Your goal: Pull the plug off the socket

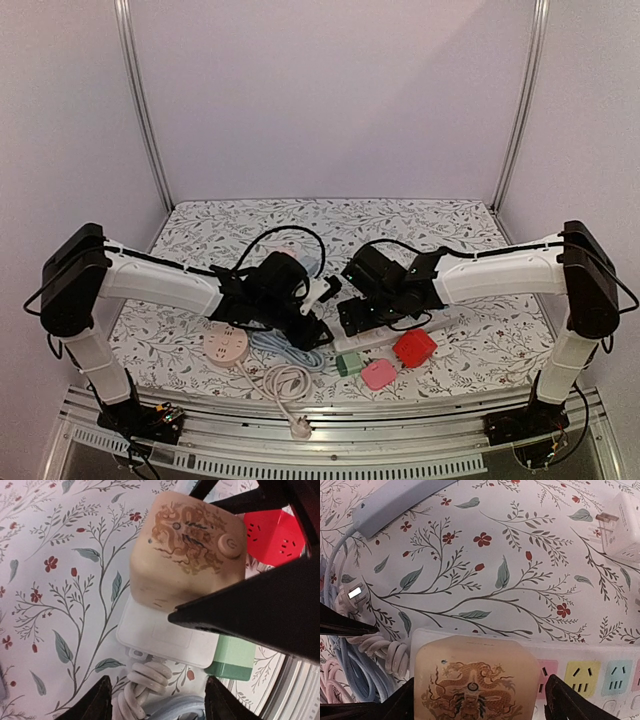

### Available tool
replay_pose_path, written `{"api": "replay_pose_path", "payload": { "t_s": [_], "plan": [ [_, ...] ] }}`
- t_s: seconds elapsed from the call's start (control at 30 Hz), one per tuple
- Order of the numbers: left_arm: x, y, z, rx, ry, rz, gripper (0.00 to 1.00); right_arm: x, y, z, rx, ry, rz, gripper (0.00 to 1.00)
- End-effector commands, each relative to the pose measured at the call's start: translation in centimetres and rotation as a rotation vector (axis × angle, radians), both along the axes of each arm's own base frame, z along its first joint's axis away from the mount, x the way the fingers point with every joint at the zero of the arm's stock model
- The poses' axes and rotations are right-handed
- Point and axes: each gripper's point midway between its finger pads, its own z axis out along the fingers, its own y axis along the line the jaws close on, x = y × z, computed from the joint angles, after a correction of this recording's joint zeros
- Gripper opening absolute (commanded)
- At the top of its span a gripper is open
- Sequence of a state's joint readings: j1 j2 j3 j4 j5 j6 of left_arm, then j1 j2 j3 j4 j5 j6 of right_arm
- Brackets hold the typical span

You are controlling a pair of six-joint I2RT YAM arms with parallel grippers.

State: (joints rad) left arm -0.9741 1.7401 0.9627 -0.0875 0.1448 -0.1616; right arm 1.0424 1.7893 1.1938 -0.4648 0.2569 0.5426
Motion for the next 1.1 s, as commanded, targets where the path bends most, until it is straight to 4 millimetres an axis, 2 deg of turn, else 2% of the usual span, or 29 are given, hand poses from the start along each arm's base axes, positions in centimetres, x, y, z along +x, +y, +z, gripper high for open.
{"api": "replay_pose_path", "payload": {
  "t_s": [0.0,0.47,0.77,1.07],
  "plan": [
    [0.1,0.6,-1.1,0.050,0.001,-0.008,0.59,0.1,0.2,-0.3,-0.010,0.006,-0.025,0.83],
    [-0.2,1.7,-4.7,0.093,0.028,0.019,0.46,0.5,0.2,-0.5,-0.017,-0.004,-0.050,0.80],
    [-0.6,2.6,-5.8,0.117,0.038,0.031,0.40,0.6,0.1,-0.3,0.007,-0.011,-0.065,0.60],
    [-0.9,2.9,-6.5,0.119,0.054,0.039,0.36,0.8,-0.7,-1.0,0.073,0.032,-0.100,0.51]
  ]
}}
